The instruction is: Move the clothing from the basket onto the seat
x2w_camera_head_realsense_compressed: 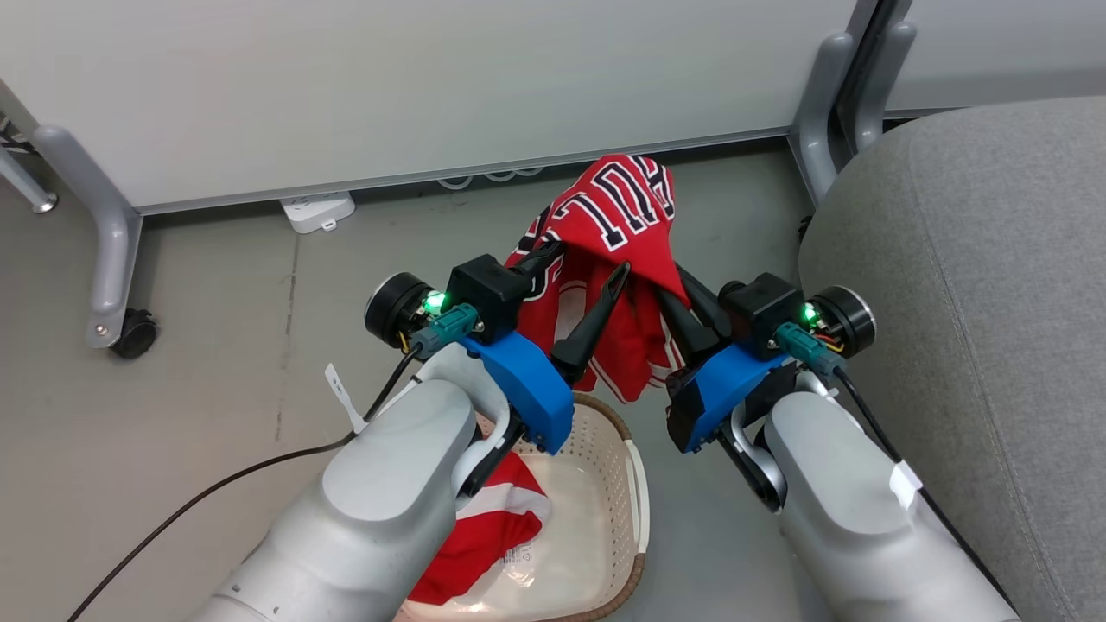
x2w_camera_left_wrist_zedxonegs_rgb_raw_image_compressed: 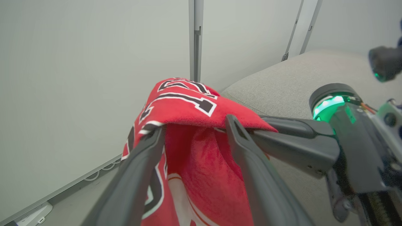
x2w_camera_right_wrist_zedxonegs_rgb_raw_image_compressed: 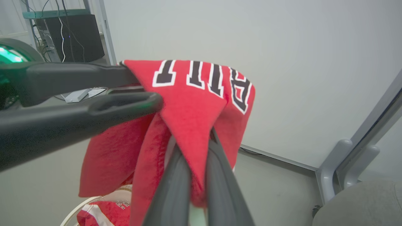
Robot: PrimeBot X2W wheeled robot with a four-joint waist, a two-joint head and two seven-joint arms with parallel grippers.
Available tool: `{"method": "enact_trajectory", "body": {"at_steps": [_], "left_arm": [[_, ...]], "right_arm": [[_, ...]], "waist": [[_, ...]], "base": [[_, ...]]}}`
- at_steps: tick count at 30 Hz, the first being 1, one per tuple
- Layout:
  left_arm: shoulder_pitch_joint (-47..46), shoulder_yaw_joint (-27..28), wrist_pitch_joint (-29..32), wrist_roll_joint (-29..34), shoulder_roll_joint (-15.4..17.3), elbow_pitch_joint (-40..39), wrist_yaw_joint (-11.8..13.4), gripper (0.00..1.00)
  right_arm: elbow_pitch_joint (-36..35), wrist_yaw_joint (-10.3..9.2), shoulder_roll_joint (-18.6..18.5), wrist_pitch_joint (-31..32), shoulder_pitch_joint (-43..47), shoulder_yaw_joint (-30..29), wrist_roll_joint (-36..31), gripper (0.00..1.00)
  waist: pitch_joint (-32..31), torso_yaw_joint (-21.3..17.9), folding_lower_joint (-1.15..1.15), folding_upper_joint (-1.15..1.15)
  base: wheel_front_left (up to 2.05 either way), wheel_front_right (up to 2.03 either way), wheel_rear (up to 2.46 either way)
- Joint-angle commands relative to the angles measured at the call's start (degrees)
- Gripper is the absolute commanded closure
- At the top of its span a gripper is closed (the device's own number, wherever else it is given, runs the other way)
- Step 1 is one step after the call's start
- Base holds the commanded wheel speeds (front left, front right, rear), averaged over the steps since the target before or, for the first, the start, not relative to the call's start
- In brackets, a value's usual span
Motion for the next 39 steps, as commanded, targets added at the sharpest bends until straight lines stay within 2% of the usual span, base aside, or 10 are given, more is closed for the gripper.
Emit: {"method": "enact_trajectory", "body": {"at_steps": [1, 16, 29, 39], "left_arm": [[-0.26, 0.12, -0.30, 0.45, 0.21, 0.17, -0.16, 0.00], [-0.22, -0.49, -0.29, 2.69, 0.84, -0.20, -0.75, 0.00], [-0.60, -1.95, -0.28, 4.31, 1.24, -1.62, -0.92, 0.00], [-1.04, -3.96, 0.06, 5.23, 1.61, -2.66, -0.93, 0.00]], "right_arm": [[-0.79, -0.04, 0.00, -0.04, 0.64, -1.50, -0.66, 1.00], [-9.38, -0.04, 0.02, -0.05, 3.30, -14.71, -4.37, 1.00], [-17.34, -0.04, 0.03, -0.05, 6.99, -22.42, -5.96, 1.00], [-22.09, -0.04, 0.04, -0.04, 10.98, -27.75, -4.25, 1.00]], "waist": [[0.41, -0.99, 0.00, 0.00], [3.31, -8.71, 0.00, 0.00], [5.42, -16.11, 0.00, 0.00], [7.24, -22.80, 0.00, 0.00]], "base": [[0.00, 0.00, 0.00], [0.00, 0.00, 0.00], [0.00, 0.00, 0.00], [0.00, 0.00, 0.00]]}}
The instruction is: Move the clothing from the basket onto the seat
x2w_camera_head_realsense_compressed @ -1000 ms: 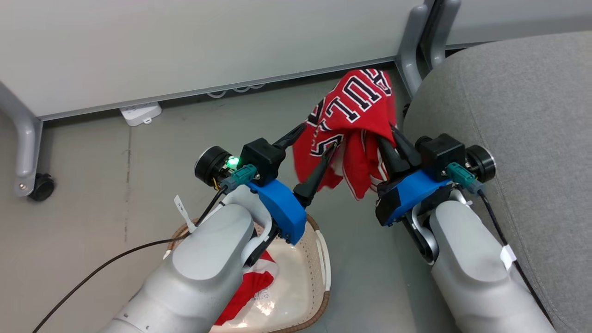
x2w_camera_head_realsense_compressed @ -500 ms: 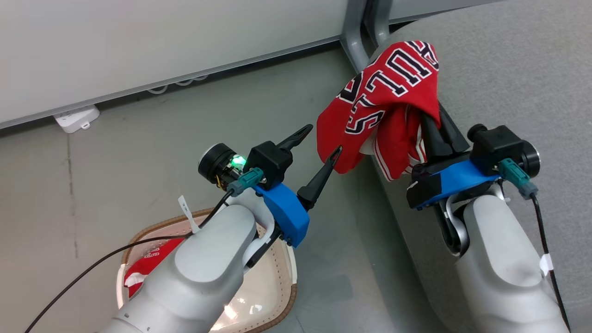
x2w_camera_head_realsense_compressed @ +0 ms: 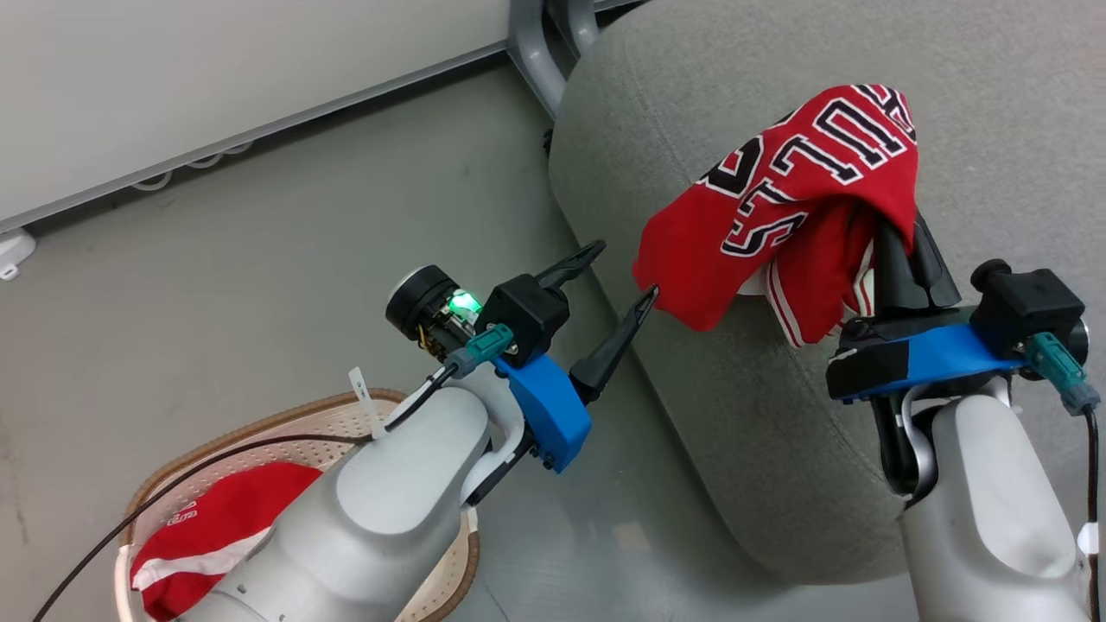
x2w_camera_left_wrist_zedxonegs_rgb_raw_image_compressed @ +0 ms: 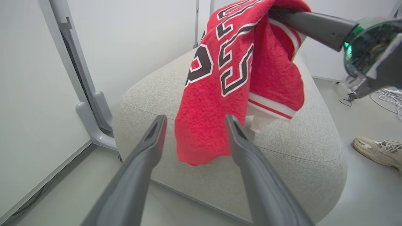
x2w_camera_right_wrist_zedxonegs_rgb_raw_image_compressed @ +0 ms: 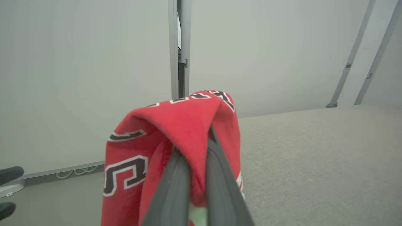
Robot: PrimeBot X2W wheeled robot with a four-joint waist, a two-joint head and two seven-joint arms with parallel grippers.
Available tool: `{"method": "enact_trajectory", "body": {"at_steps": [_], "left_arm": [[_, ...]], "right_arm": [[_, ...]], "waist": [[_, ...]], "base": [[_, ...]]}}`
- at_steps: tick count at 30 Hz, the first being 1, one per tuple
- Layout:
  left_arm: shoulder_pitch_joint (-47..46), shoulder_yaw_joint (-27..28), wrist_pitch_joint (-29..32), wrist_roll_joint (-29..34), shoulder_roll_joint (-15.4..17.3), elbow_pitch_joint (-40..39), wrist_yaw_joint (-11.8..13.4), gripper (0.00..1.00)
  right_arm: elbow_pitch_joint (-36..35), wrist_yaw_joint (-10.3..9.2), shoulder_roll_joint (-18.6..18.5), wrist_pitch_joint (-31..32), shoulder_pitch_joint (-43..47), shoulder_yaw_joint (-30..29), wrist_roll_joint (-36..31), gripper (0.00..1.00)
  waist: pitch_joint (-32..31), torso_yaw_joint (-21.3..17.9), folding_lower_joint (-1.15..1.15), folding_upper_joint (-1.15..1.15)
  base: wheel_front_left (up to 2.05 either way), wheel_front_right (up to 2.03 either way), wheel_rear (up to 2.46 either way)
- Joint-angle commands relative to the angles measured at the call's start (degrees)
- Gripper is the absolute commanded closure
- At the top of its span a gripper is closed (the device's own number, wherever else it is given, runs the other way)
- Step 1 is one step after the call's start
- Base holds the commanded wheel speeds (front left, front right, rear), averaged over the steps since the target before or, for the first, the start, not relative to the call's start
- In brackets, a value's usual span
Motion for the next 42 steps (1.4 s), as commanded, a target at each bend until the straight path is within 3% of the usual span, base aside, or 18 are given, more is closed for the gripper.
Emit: {"method": "enact_trajectory", "body": {"at_steps": [1, 12, 25, 36, 42], "left_arm": [[-0.46, -0.27, 0.13, 0.17, 0.35, -0.20, 0.02, 0.00], [-0.22, -1.53, 0.60, -0.02, 0.69, -0.96, 0.34, 0.00], [-1.79, -1.77, 0.78, 0.14, 1.73, -2.13, 0.85, 0.00], [-7.07, -2.15, 2.93, 2.30, 4.18, -5.71, 1.79, 0.00], [-10.33, -2.40, 4.23, 3.70, 6.08, -8.59, 1.98, 0.00]], "right_arm": [[-0.64, -0.04, 0.07, -0.06, 0.93, -0.49, 0.36, 1.00], [-2.16, -0.04, 0.08, -0.06, 3.85, -2.05, 1.51, 1.00], [-6.98, -0.04, -0.49, -0.05, -3.51, -5.59, -0.81, 1.00], [-10.85, -0.05, -10.17, -0.05, -22.63, -14.15, 0.06, 1.00], [-6.69, -0.05, -16.45, -0.04, -30.29, -20.68, 1.86, 1.00]], "waist": [[0.74, -1.70, 0.00, 0.00], [1.97, -6.27, 0.00, 0.00], [5.40, -4.57, 0.00, 0.00], [17.04, -0.76, 0.00, 0.00], [23.89, 1.40, 0.00, 0.00]], "base": [[0.00, 0.00, 0.00], [0.00, 0.00, 0.00], [0.00, 0.00, 0.00], [0.00, 0.00, 0.00], [0.00, 0.00, 0.00]]}}
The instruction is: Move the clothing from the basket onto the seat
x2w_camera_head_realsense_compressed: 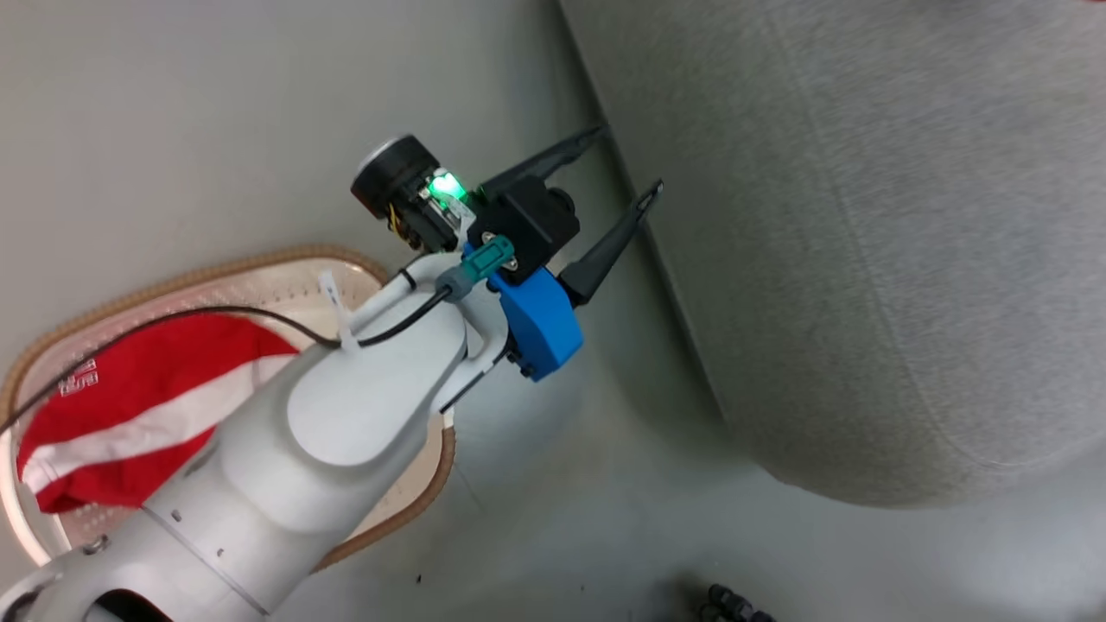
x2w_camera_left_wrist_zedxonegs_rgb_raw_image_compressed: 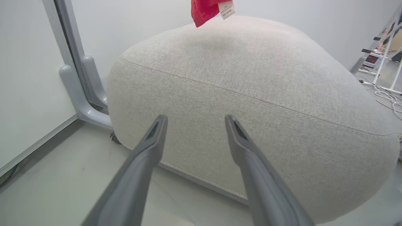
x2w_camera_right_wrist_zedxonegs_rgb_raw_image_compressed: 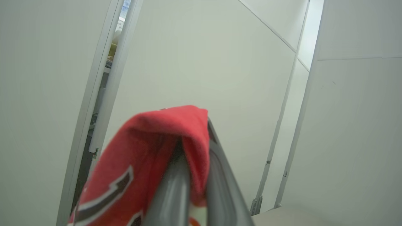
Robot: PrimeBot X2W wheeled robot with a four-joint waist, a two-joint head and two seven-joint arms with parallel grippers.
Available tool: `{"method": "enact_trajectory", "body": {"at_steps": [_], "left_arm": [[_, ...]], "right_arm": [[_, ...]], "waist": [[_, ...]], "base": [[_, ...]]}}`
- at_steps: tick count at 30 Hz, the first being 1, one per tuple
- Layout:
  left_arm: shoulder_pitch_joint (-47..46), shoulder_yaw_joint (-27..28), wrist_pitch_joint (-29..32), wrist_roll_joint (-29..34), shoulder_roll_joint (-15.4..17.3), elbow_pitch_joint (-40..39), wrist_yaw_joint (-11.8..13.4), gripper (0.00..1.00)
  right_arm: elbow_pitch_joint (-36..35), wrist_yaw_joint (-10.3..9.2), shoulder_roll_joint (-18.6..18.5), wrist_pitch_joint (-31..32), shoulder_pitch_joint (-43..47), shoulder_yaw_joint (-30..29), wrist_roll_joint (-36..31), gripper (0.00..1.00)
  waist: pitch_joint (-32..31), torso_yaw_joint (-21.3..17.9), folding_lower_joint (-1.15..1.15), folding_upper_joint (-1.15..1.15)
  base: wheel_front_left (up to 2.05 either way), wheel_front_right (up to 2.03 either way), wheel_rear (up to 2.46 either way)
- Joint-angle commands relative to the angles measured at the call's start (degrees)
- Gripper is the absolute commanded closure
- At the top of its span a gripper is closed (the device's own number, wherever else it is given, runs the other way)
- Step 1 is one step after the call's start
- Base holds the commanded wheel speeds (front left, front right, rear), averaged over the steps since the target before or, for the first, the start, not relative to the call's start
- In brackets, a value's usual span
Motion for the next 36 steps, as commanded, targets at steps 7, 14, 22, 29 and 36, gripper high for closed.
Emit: {"method": "enact_trajectory", "body": {"at_steps": [7, 14, 22, 29, 36], "left_arm": [[-3.22, -0.29, 0.63, 1.56, 1.77, -2.97, 0.54, 0.00], [-3.60, -0.29, 0.10, 1.69, 1.74, -4.49, 1.54, 0.00], [-3.35, -0.54, 0.02, 1.40, 2.38, -5.02, 1.82, 0.00], [-2.65, -0.66, -0.62, 0.79, 2.06, -4.51, 2.08, 0.00], [-0.47, -0.39, -2.68, -0.56, 0.59, -2.77, 2.08, 0.00]], "right_arm": [[8.24, -0.06, -4.41, -0.04, -2.31, -3.78, -0.67, 1.00], [15.69, -0.06, -2.36, -0.04, 1.50, -5.60, -2.95, 1.00], [22.34, -0.06, 0.04, -0.04, 3.34, -5.45, -4.18, 1.00], [23.22, -0.06, 0.81, -0.04, 5.32, -5.43, -4.47, 0.00], [17.47, -0.06, 2.67, -0.03, 13.57, -4.91, -4.72, 0.00]], "waist": [[8.37, 3.86, -0.01, 0.00], [10.03, 4.98, -0.01, 0.00], [10.45, 5.30, -0.01, 0.00], [8.49, 5.66, -0.01, 0.00], [2.11, 6.27, -0.01, 0.00]], "base": [[0.00, 0.00, 0.00], [0.00, 0.00, 0.00], [0.00, 0.00, 0.00], [0.00, 0.00, 0.00], [0.00, 0.00, 0.00]]}}
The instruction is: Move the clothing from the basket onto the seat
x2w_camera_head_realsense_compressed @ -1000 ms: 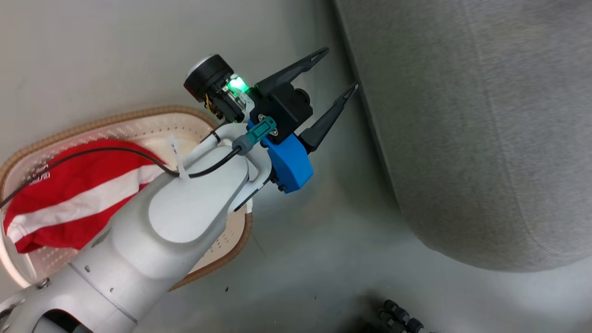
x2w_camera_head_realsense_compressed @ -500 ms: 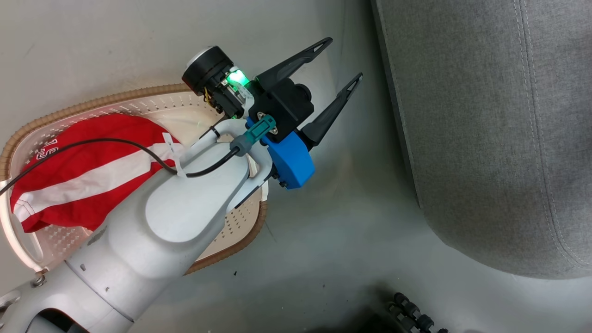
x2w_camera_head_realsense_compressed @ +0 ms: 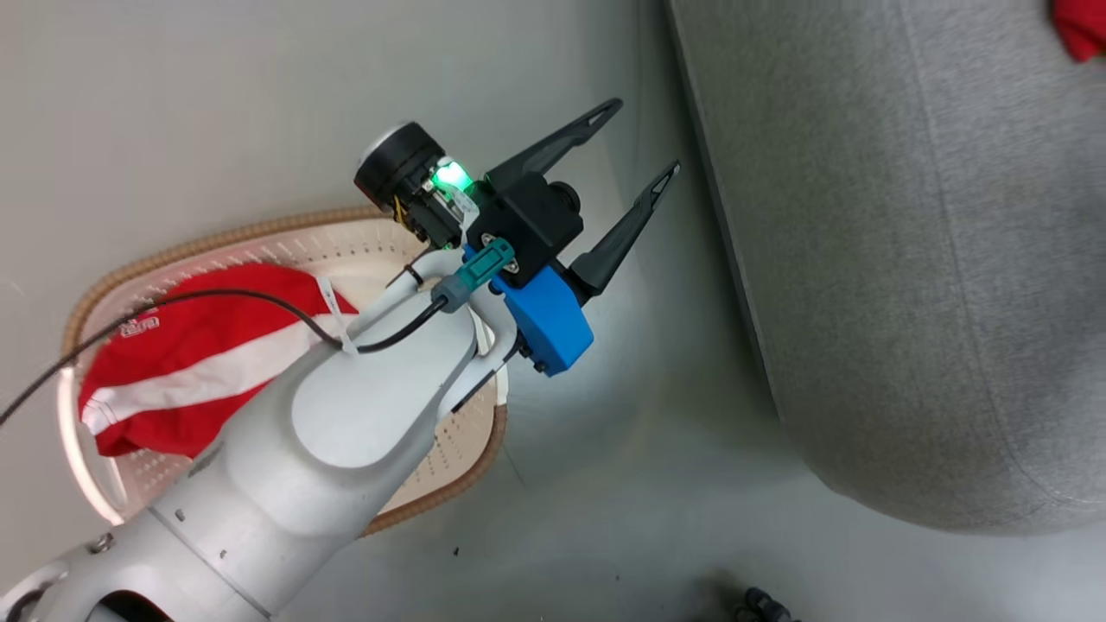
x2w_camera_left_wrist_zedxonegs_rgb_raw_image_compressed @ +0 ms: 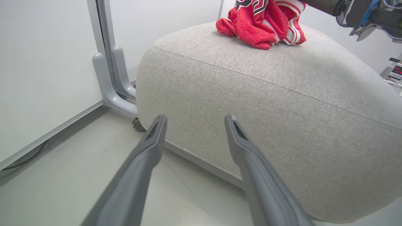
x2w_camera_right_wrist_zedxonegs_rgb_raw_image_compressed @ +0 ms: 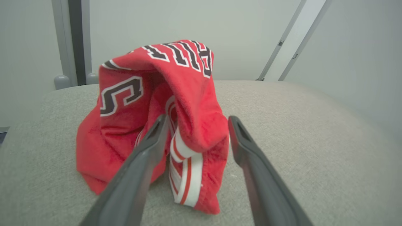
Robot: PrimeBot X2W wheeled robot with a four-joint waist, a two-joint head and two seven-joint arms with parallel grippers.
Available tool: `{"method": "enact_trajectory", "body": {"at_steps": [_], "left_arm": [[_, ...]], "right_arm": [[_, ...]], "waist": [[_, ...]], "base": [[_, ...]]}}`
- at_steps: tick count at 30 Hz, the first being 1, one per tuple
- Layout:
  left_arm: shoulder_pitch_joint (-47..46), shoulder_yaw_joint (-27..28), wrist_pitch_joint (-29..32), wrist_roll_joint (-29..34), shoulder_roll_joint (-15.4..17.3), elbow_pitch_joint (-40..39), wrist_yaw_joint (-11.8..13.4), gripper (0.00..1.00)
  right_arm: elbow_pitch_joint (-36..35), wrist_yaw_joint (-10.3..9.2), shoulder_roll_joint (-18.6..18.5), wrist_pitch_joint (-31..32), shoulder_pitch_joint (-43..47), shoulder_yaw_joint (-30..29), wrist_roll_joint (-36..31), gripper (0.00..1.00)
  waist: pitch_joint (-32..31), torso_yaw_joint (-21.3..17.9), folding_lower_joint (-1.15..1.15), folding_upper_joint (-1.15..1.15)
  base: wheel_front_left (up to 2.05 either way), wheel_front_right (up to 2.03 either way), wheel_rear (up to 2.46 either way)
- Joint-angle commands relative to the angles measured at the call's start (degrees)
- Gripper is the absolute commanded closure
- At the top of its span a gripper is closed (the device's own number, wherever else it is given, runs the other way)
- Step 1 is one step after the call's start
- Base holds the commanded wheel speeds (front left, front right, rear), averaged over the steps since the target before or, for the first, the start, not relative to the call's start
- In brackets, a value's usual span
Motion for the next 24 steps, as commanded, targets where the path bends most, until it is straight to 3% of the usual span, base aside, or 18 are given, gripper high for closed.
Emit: {"method": "enact_trajectory", "body": {"at_steps": [1, 10, 24], "left_arm": [[0.86, 0.22, -0.58, -0.53, -0.08, 0.36, 0.12, 0.00], [7.32, 4.85, -1.92, -3.15, -0.60, 2.42, 1.58, 0.00], [24.07, 23.68, -1.97, 0.19, 1.40, -6.84, 4.66, 0.00]], "right_arm": [[-0.89, -0.06, 0.50, -0.03, 2.03, 0.38, -0.18, 0.00], [-11.19, -0.06, 3.80, -0.03, 12.84, 7.78, -0.53, 0.00], [-18.48, -0.06, 7.13, -0.02, 20.65, 26.33, 1.95, 0.00]], "waist": [[-2.86, 0.40, 0.00, 0.00], [-14.25, 2.26, 0.00, 0.00], [-28.02, 10.45, 0.00, 0.00]], "base": [[0.00, 0.00, 0.00], [0.00, 0.00, 0.00], [0.00, 0.00, 0.00]]}}
